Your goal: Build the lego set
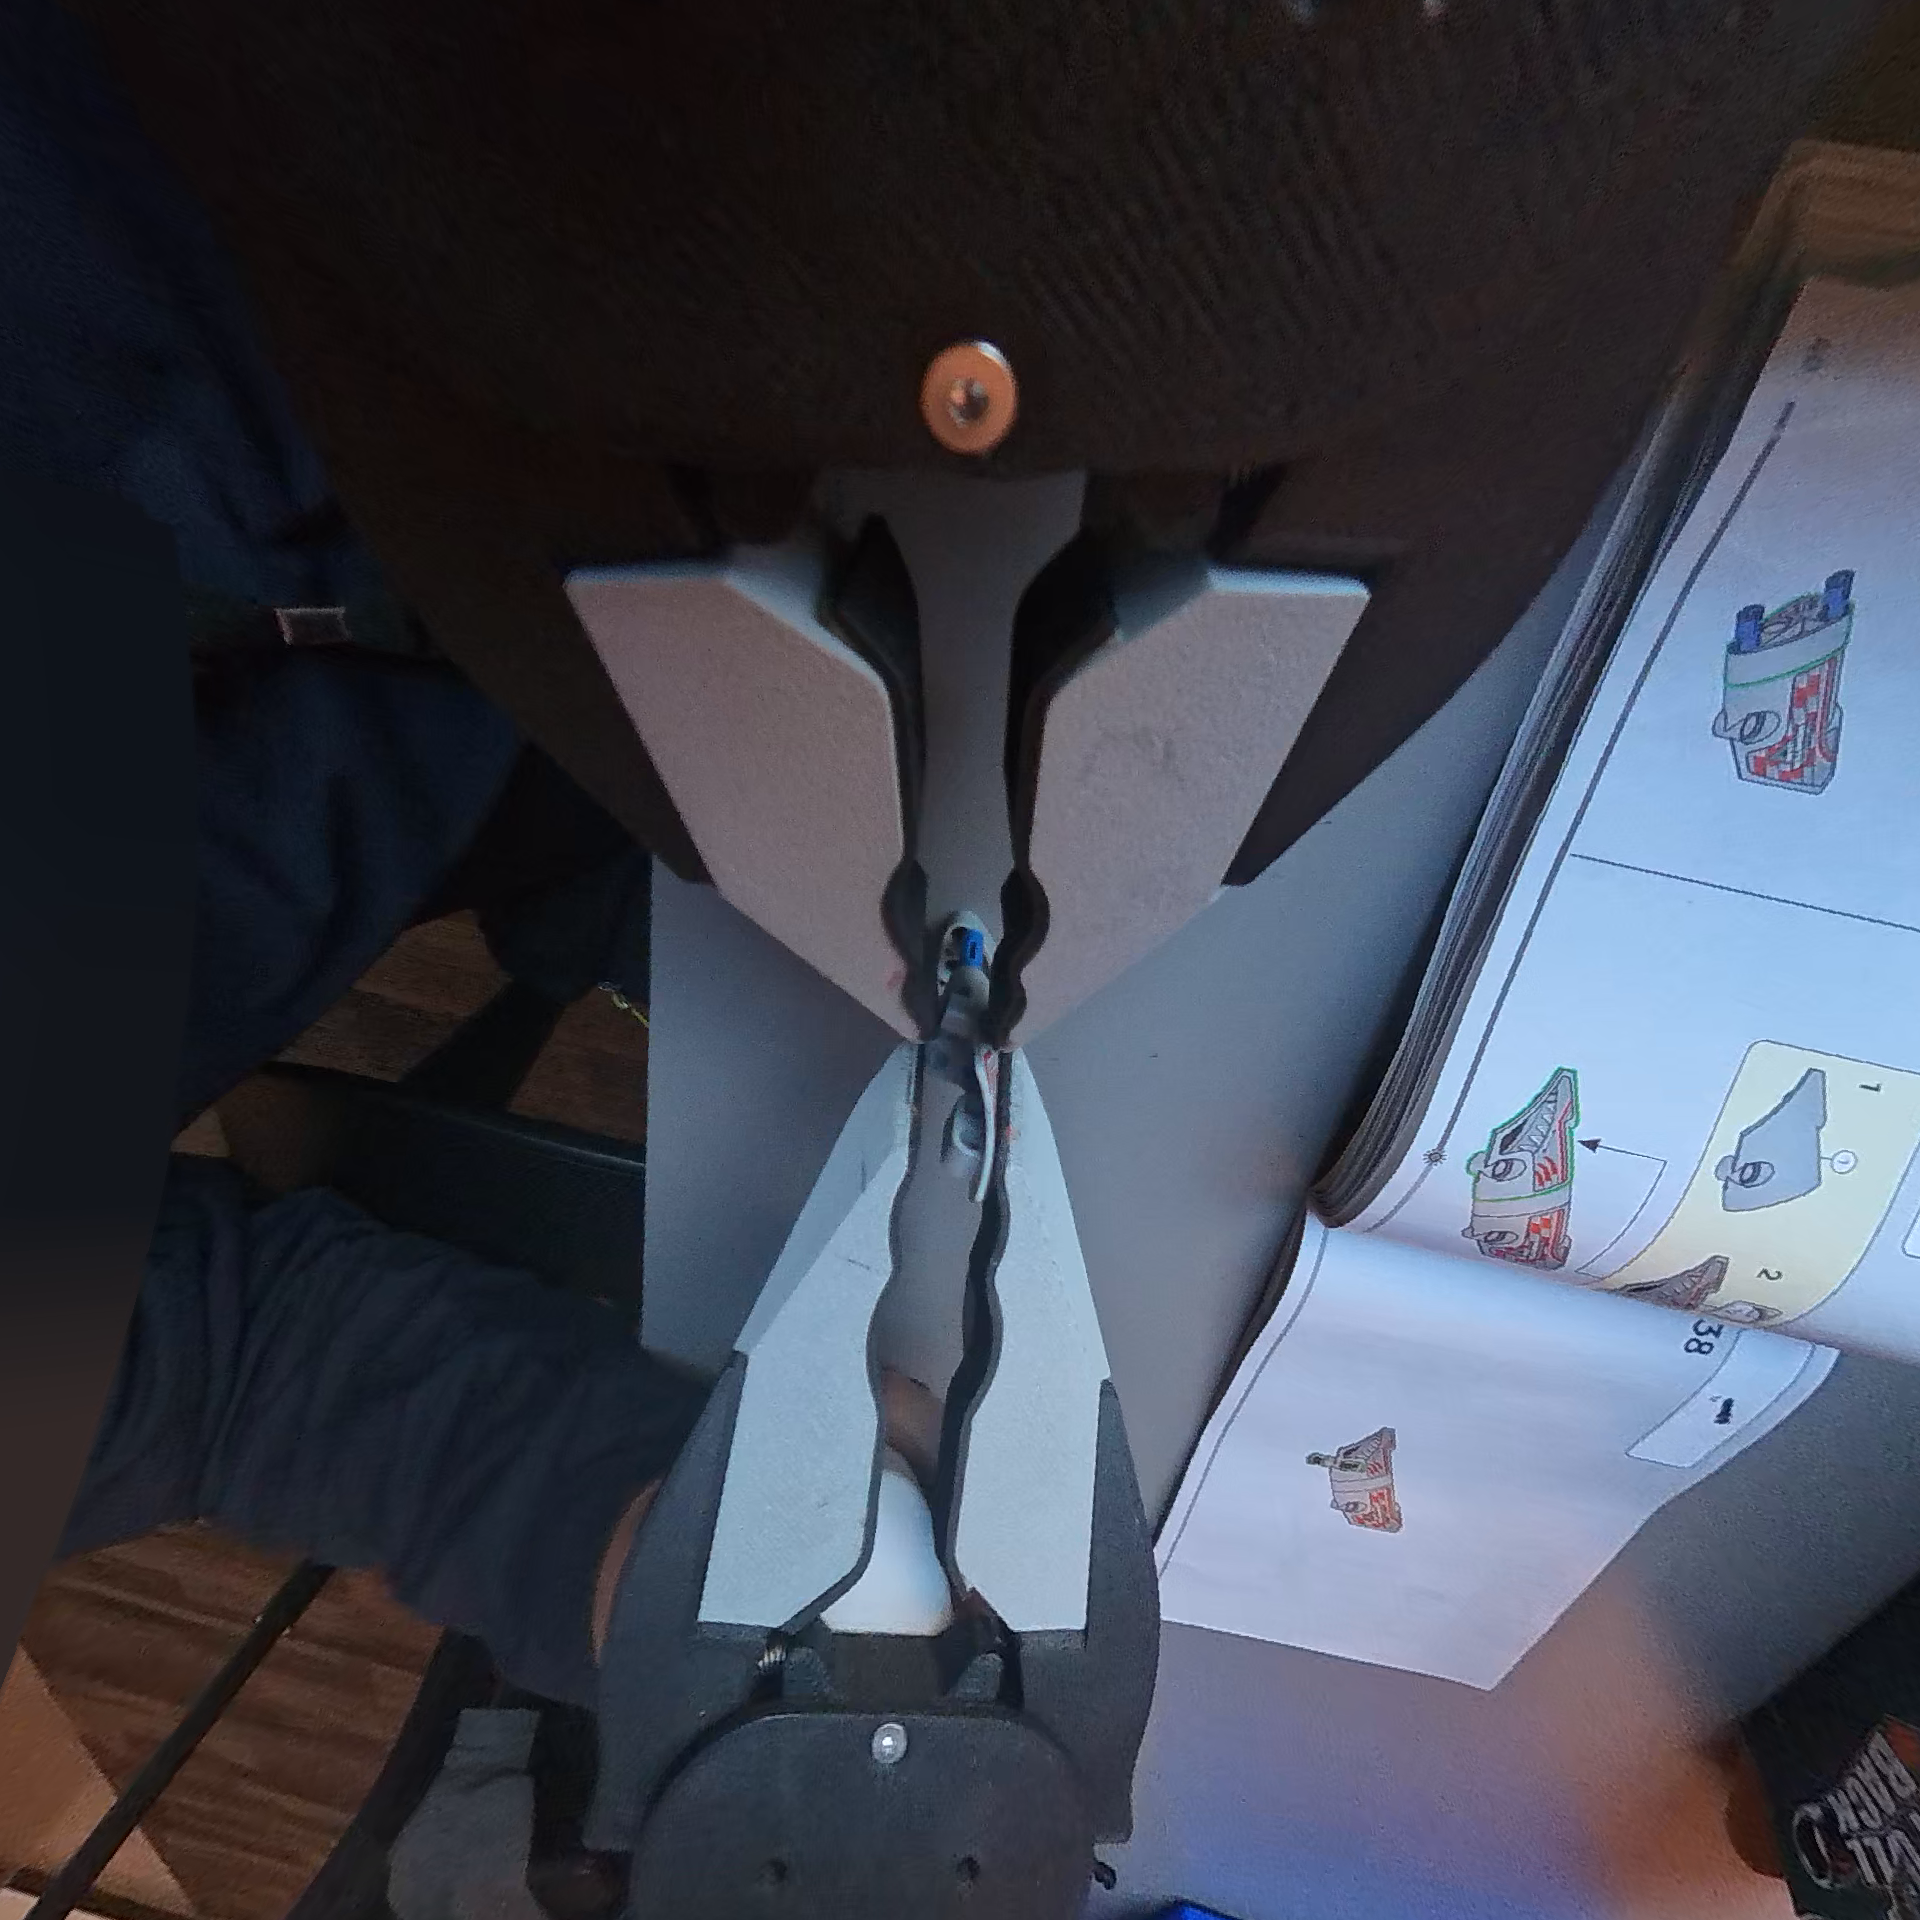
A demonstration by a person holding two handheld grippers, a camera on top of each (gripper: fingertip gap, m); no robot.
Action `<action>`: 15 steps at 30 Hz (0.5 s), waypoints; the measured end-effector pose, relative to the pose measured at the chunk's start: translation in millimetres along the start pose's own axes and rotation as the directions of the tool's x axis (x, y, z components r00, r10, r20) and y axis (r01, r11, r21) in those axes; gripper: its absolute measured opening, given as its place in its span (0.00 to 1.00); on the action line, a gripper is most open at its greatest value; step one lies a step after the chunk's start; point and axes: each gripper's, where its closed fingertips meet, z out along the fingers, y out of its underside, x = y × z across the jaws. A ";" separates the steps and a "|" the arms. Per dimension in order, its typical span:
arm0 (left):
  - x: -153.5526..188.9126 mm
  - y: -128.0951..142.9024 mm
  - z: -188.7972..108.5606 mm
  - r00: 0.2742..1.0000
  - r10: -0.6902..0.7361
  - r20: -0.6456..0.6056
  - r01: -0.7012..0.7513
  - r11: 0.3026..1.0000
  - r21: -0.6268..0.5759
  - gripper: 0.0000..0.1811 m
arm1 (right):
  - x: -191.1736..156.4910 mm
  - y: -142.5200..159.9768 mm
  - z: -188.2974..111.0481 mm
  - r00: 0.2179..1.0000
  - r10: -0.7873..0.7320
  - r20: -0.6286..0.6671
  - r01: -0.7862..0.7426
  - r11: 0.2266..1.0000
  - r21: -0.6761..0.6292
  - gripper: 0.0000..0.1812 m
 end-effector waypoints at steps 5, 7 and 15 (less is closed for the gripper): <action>1.0 0.6 1.1 1.000 0.013 0.018 -0.013 1.000 -0.005 0.03 | -1.1 -4.1 3.5 0.996 -0.075 -0.044 0.075 0.997 0.007 0.12; -0.1 0.6 0.7 1.000 0.011 0.025 -0.011 1.000 -0.004 0.03 | -0.1 -2.4 6.5 0.989 -0.125 -0.078 0.123 0.992 -0.026 0.08; -1.5 13.1 -3.4 1.000 -0.001 -0.012 0.000 0.998 -0.067 0.07 | -1.3 -1.8 6.5 0.980 -0.175 -0.090 0.172 0.984 -0.039 0.07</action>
